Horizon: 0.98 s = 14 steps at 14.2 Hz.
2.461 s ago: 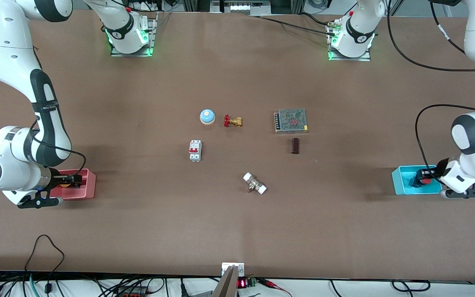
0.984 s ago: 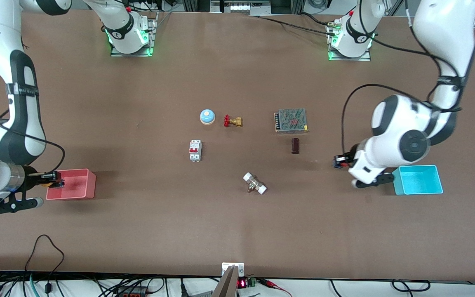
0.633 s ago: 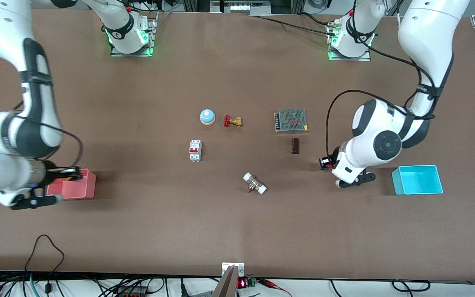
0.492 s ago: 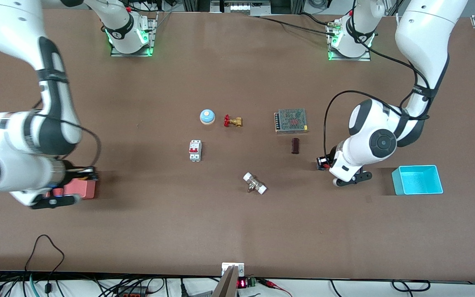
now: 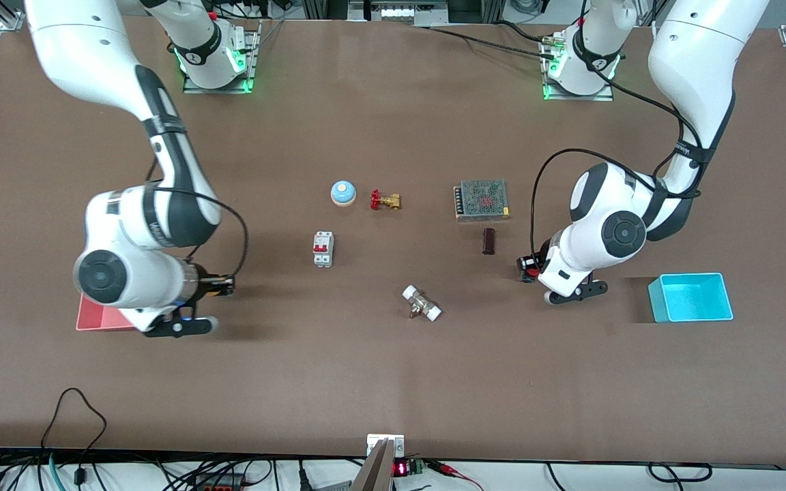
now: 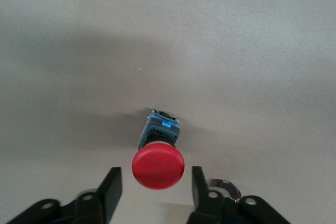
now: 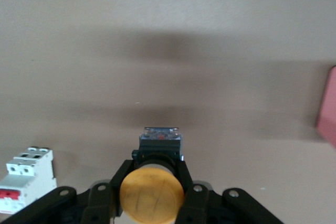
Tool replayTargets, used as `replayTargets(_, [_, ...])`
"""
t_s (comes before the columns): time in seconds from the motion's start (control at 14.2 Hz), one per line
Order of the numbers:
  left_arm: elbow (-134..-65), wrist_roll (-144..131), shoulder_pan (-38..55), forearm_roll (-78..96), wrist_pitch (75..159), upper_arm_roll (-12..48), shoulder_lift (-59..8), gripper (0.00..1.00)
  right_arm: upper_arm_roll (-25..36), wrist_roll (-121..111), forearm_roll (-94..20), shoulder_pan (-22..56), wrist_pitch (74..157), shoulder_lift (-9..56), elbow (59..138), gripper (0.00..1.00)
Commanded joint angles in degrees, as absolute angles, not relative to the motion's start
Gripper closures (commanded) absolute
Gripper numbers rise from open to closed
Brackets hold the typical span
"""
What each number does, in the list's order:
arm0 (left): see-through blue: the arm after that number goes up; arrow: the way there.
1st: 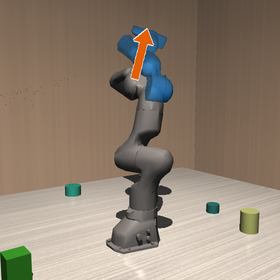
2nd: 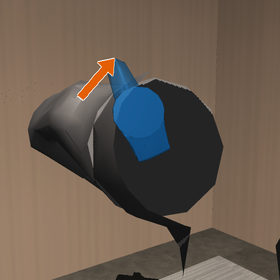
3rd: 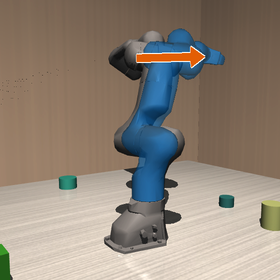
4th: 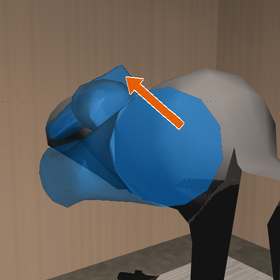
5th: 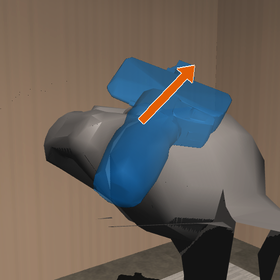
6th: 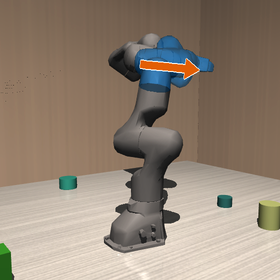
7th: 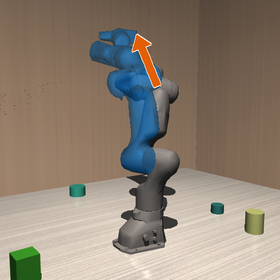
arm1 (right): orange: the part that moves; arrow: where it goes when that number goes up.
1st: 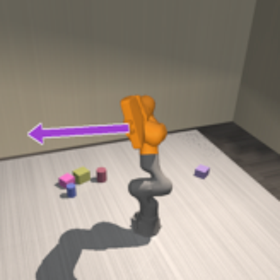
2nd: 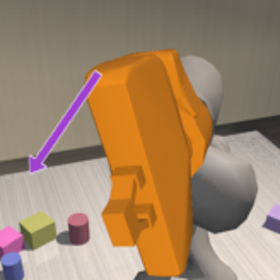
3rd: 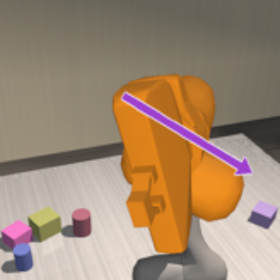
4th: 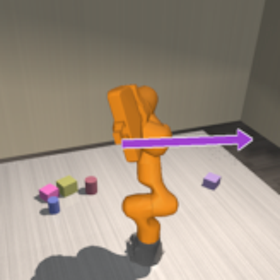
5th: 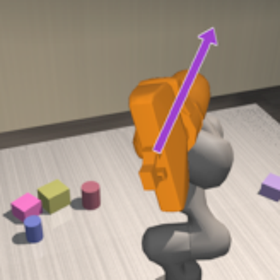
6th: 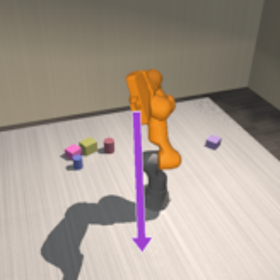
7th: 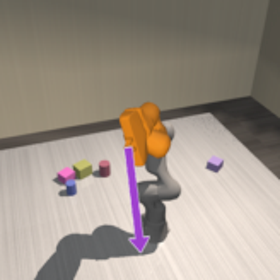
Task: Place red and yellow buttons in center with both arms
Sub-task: 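Lower the red button onto the table center with the left gripper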
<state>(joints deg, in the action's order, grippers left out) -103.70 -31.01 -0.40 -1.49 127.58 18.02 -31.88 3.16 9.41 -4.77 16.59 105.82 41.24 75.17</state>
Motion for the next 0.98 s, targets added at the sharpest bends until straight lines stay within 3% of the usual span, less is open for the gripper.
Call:
replayTargets(0.0, [-103.0, -31.6, -0.6, -2.6, 127.1, 17.8, -29.9, 0.23, 3.5, 13.1, -5.6, 19.3, 107.9, 42.4, 75.8, 0.66])
replayTargets(0.21, [-100.7, -30.6, -1.8, -2.9, 120.8, 16.4, -25.9, 0.1, 3.5, 15.0, -5.7, 20.7, 110.6, 44.0, 76.3, 0.66])
replayTargets(0.49, [-97.1, -24.0, -5.4, -4.0, 111.7, 16.0, -21.5, 0.0, 3.5, 17.6, -5.6, 22.1, 114.9, 44.1, 79.9, 0.66])
replayTargets(0.91, [-97.2, -15.4, -10.9, -4.0, 103.9, 16.2, -11.1, 0.0, 3.5, 17.5, -5.6, 23.1, 116.4, 45.1, 82.3, 0.66])
